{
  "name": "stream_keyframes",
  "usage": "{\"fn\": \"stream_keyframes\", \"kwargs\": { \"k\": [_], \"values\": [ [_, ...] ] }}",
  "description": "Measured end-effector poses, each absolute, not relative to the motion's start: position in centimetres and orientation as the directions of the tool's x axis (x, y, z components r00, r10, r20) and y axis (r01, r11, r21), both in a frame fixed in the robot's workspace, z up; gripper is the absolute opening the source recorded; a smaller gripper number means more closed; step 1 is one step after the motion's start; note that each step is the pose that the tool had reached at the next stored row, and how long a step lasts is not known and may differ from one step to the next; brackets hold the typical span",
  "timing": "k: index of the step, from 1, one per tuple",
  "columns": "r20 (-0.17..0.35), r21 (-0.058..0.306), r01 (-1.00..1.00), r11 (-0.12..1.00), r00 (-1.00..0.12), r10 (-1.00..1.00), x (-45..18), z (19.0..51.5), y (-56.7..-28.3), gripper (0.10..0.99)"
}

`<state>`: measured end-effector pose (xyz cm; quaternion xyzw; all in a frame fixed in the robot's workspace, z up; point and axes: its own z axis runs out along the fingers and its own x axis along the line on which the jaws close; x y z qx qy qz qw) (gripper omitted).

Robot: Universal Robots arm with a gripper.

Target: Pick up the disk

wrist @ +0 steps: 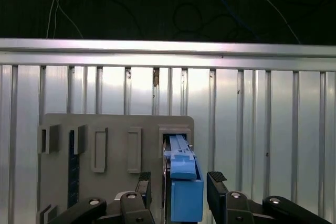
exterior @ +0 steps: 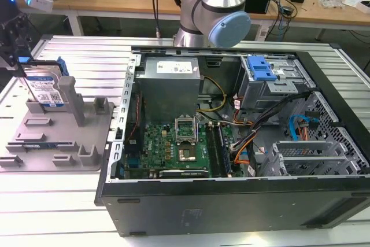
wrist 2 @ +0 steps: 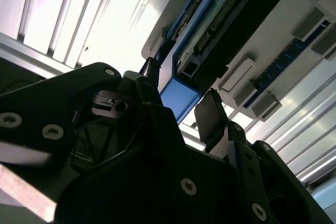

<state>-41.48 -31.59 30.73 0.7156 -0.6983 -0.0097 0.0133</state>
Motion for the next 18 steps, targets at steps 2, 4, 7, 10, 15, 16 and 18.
{"fn": "stream_keyframes", "kwargs": {
  "k": [2,4,7,10,15,16,18],
  "values": [
    [0.005,0.033,-0.999,-0.026,0.027,-1.000,-41.48,30.62,-31.57,0.545],
    [0.005,0.032,-0.999,-0.029,0.029,-1.000,-41.49,30.47,-31.54,0.545],
    [0.005,0.033,-0.999,-0.031,0.031,-1.000,-41.50,30.33,-31.49,0.392],
    [0.005,0.033,-0.999,-0.032,0.032,-0.999,-41.51,30.22,-31.45,0.392],
    [0.005,0.032,-0.999,-0.034,0.034,-0.999,-41.51,30.07,-31.44,0.392],
    [0.005,0.033,-0.999,-0.034,0.034,-0.999,-41.51,30.05,-31.45,0.392],
    [0.005,0.033,-0.999,-0.034,0.034,-0.999,-41.51,30.04,-31.44,0.392]
  ]
}}
